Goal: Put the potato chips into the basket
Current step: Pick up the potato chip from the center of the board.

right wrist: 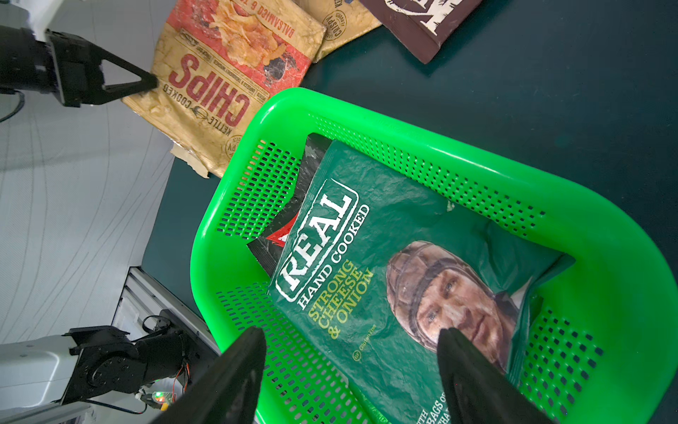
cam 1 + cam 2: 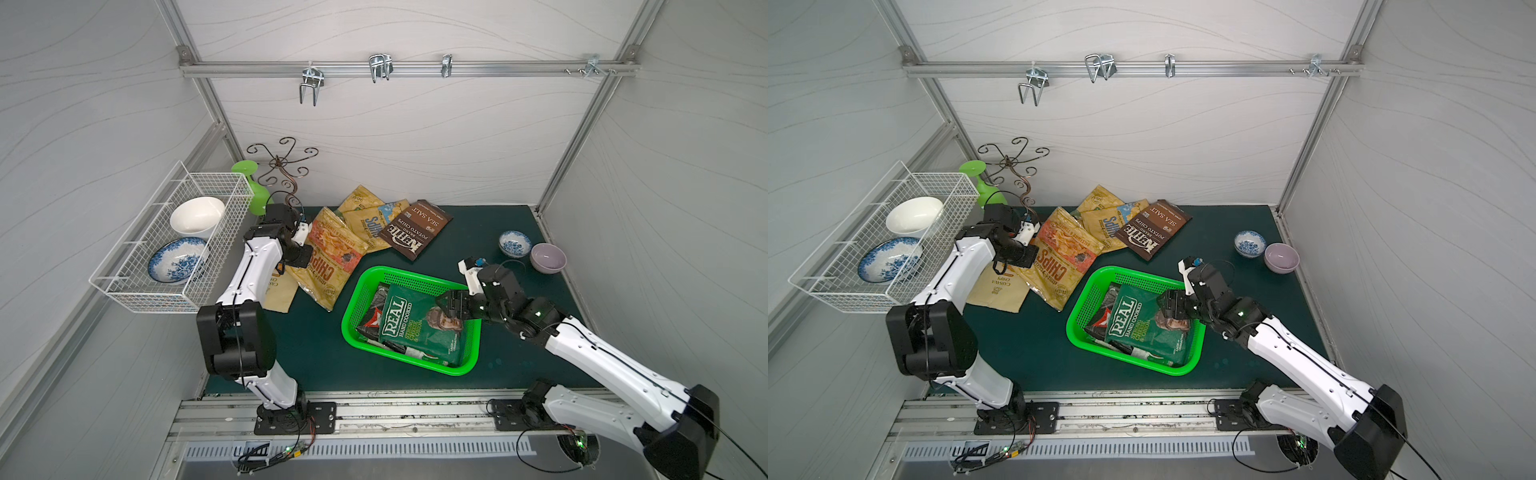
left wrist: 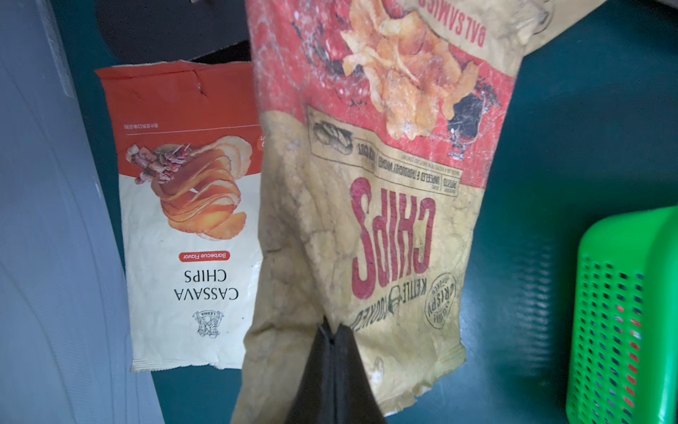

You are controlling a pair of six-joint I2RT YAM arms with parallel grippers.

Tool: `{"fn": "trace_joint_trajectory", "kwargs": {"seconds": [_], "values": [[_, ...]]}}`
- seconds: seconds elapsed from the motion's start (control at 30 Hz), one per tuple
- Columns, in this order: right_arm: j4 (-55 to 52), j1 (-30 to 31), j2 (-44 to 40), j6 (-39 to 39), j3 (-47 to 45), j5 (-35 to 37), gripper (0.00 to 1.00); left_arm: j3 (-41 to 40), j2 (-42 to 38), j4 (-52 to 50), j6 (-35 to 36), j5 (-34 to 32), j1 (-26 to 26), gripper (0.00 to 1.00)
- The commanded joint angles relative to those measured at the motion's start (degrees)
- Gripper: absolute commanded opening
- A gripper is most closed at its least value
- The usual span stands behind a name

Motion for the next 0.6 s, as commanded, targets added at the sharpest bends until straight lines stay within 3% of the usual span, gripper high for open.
{"fn": "trace_joint_trajectory", "kwargs": {"seconds": [0.0,0.57], "values": [[-0.7,0.5,-1.5,-0.2,0.5,0.9,0.77,2.9,-3.6,-2.1,3.0,2.8,-1.1,0.0],[-0.4,-2.4,-9.6,-1.5,0.1,-4.3,0.78,10.8,-14.4,-6.5,5.5,-4.9,-9.4,0.0]]}}
